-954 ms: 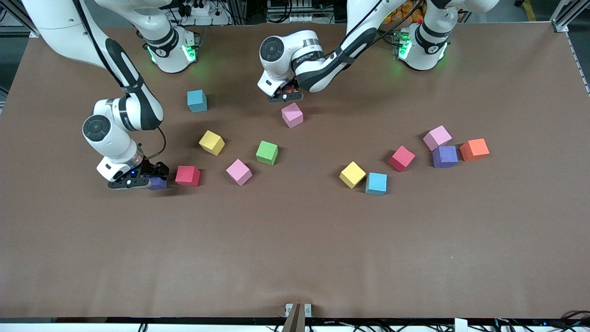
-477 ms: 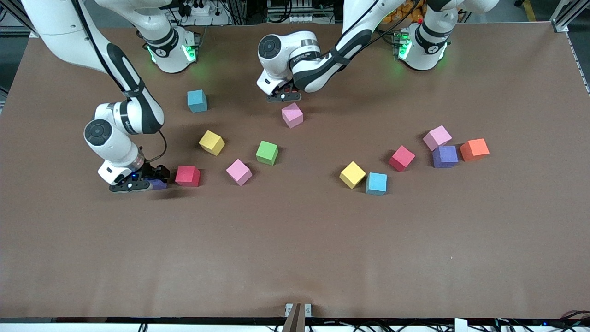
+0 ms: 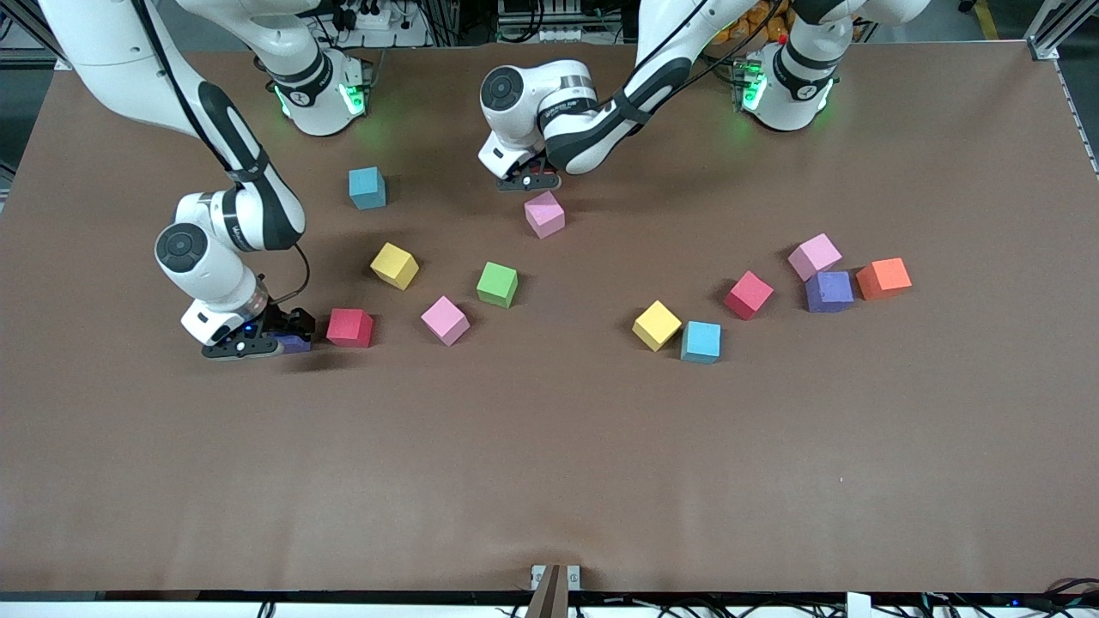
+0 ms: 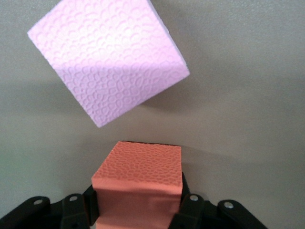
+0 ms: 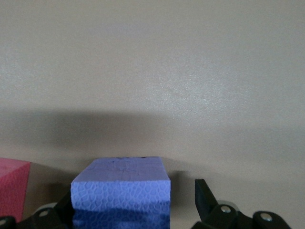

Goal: Form number 2 with 11 blocks
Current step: 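Carry the orange cube with the left gripper to the table center and release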

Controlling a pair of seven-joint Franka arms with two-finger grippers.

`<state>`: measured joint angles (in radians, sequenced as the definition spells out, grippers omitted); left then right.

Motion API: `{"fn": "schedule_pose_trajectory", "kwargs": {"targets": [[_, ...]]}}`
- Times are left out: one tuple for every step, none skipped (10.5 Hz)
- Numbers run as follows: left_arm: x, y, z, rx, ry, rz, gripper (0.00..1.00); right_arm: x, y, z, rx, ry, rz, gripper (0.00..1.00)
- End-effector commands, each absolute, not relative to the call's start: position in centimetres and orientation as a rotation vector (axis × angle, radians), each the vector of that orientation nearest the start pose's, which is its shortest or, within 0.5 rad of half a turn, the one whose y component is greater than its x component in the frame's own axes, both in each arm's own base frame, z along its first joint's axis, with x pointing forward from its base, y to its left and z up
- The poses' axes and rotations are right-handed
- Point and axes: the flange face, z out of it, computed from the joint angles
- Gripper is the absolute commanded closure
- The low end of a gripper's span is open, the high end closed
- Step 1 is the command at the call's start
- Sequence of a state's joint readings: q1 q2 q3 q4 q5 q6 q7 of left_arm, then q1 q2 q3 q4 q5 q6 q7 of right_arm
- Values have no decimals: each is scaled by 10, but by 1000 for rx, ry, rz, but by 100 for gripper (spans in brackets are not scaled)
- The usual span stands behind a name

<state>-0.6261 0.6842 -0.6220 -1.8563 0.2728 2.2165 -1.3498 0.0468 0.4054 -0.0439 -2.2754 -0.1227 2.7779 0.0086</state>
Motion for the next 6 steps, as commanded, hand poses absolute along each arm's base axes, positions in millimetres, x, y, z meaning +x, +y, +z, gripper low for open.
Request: {"fn": "schedule_pose_trajectory", "kwargs": {"targets": [[224, -581, 190, -3014, 9, 311, 0, 547, 4, 183, -3206, -167, -133, 0], [227, -582, 196, -3022, -11, 301, 0, 547, 3, 183, -3211, -160, -89, 0], [232, -582, 204, -3032, -23, 282, 0, 552, 1, 187, -3216, -154, -57, 0], [242, -582, 226, -3058, -75, 247, 0, 563, -6, 197, -3224, -136, -17, 0], [254, -580, 247, -3081, -125, 205, 0, 574, -15, 208, -3233, -115, 41, 0], [256, -580, 264, -3095, -149, 166, 0, 582, -14, 218, -3238, -114, 90, 0]]}}
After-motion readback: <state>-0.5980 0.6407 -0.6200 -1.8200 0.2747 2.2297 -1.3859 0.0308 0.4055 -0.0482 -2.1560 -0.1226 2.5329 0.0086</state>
